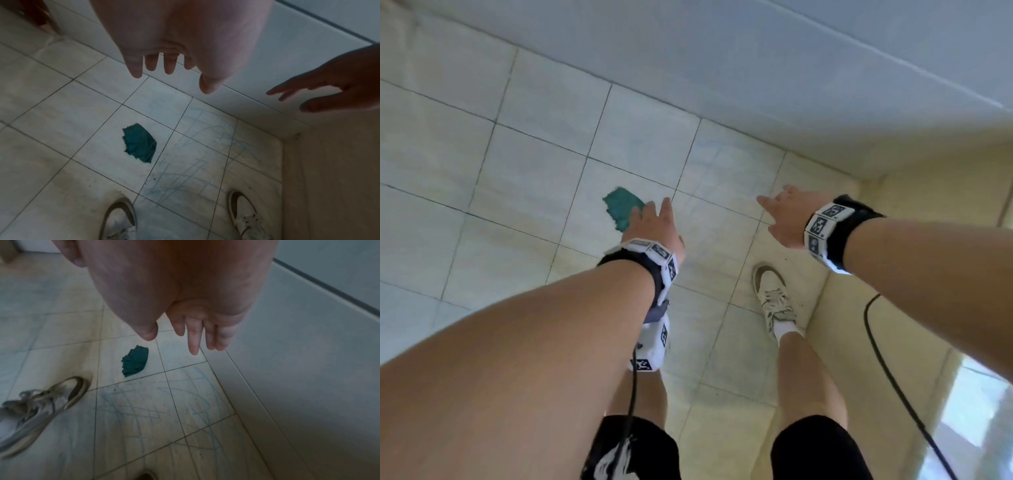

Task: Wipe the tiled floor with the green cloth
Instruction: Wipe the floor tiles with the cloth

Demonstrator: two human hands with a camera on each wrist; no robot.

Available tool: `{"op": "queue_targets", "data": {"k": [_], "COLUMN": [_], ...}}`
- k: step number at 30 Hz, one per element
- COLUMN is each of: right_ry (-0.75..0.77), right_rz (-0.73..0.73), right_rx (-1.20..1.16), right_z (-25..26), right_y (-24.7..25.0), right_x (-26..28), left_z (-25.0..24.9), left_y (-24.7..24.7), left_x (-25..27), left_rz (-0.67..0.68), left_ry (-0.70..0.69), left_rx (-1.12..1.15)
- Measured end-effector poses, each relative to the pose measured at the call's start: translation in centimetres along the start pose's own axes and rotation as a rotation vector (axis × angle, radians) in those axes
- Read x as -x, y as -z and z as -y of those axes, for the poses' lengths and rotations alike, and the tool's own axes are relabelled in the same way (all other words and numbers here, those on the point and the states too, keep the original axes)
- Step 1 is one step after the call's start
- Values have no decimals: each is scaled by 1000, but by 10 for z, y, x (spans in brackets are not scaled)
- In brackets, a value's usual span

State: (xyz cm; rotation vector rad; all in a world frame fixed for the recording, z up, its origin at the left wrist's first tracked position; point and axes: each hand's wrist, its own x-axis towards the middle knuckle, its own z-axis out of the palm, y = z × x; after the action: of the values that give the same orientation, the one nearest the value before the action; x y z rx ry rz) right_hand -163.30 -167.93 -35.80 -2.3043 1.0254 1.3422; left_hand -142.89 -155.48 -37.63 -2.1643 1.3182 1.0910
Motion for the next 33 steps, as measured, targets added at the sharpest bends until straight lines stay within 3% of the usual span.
{"op": "queue_targets", "data": {"k": [9, 16, 22, 33], "right_ry": [-100, -90, -72, -48], "right_rz": [-45, -52, -62, -78], "right_rx": [-323, -397, -433, -464], "right_z": [31, 25, 20, 17], "right_y": [-56, -115, -135, -171], "right_x": [16, 22, 23, -44], "left_z": [-8, -37, -43, -27], "left_y": [-27, -62, -82, -126], "left_x": [-4, 0, 2, -78], "left_rz": [-14, -6, -14, 32], "left_ry": [-135, -138, -120, 5], "left_rx": [-270, -369, -338, -408]}}
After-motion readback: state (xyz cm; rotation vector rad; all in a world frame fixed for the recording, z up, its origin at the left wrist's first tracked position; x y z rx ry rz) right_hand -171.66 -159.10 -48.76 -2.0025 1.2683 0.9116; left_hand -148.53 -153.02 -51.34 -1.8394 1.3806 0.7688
